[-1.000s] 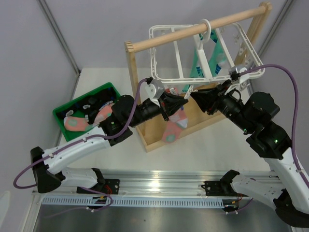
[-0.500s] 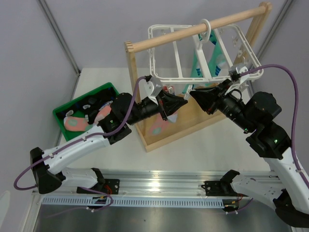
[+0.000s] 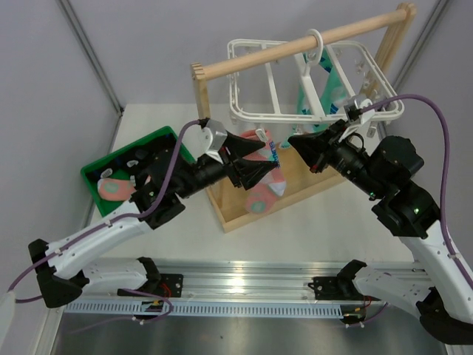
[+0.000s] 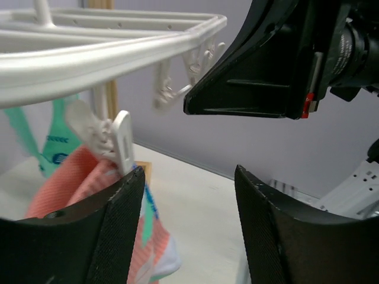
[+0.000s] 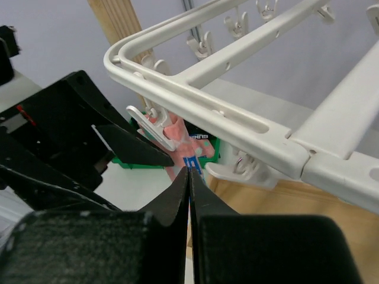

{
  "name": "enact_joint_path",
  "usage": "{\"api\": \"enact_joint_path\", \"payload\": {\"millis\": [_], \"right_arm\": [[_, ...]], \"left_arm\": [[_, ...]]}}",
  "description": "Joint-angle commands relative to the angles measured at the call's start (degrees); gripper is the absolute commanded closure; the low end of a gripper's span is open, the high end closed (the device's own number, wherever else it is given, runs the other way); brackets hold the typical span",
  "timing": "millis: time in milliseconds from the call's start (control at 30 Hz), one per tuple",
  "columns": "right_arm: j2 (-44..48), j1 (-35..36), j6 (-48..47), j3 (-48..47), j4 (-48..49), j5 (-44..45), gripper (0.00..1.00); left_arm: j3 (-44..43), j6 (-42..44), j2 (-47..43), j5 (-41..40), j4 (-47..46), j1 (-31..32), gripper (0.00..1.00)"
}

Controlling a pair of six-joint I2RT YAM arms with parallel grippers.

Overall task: Clip the socks to the hanger
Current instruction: Open the clamp at the hanger.

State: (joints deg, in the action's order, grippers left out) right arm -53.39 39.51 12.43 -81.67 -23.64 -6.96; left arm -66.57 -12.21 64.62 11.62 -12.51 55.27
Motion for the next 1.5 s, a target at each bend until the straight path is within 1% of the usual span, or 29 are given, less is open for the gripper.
{"api": "enact_joint_path", "payload": {"millis": [0,167,300,367,467,633,667,800,833,900,933,1033,1067,1167,1333,1433,1467], "right_arm": [[-0.93,-0.13,1.98,-2.09,1.05,0.19,1.00],[-1.28,0.22,2.60,-1.74,2.02,-0.15,1.00],[-2.16,0.31,2.34,-1.83,2.63,0.11,1.00],[-2.42,0.31,2.34,-1.91,3.16,-0.16,1.00],[-3.21,0.57,2.34,-2.61,3.42,-0.42,1.00],[-3.92,1.71,1.99,-4.38,2.11,-0.77,1.00],[-3.57,1.98,1.90,-4.46,1.58,-0.69,1.00],[-2.08,2.42,1.55,-5.51,-0.70,-1.03,0.93],[-1.90,2.42,1.29,-6.13,-1.58,-1.38,0.89],[-1.37,2.51,0.94,-7.10,-3.78,-1.65,0.85],[-1.11,2.59,0.85,-7.80,-4.31,-1.74,0.81],[-0.32,2.68,-0.29,-8.94,-6.59,0.01,0.77],[0.12,2.59,-0.91,-9.12,-7.47,2.02,0.76],[0.47,2.59,-2.22,-8.77,-8.35,4.05,0.72],[-0.49,2.51,-3.81,-7.46,-7.65,5.38,0.61],[-1.28,2.51,-4.16,-6.58,-6.16,4.94,0.55],[-1.46,2.51,-4.25,-6.49,-5.63,4.68,0.55]], "left_arm": [[1.17,2.88,-3.80,-4.84,-0.67,1.15,0.33],[1.17,9.64,-4.33,-9.85,0.38,4.23,0.28],[0.48,11.68,-3.36,-11.70,0.21,6.78,0.27],[0.56,12.03,-2.75,-13.99,-0.32,7.92,0.27],[0.47,15.01,-1.87,-15.91,-1.02,8.89,0.27],[0.65,16.60,-0.37,-19.34,-2.51,9.77,0.27],[0.82,16.78,0.15,-21.18,-3.39,9.77,0.27],[0.21,18.36,2.26,-26.10,-4.36,9.60,0.27],[-0.05,18.71,2.70,-26.73,-4.36,9.60,0.27],[-0.76,18.71,3.67,-27.52,-4.36,9.16,0.27],[-1.11,18.45,4.45,-27.70,-4.27,8.98,0.27],[-2.51,17.84,5.60,-28.75,-3.40,8.11,0.27],[-2.95,17.66,5.87,-28.76,-3.22,7.67,0.27],[-2.87,17.39,5.61,-28.23,-3.39,7.23,0.27],[-2.43,17.30,4.90,-27.09,-3.66,6.87,0.27],[-2.43,17.30,4.73,-26.47,-3.75,6.96,0.27],[-2.17,17.39,4.64,-26.56,-3.83,6.96,0.27]]}}
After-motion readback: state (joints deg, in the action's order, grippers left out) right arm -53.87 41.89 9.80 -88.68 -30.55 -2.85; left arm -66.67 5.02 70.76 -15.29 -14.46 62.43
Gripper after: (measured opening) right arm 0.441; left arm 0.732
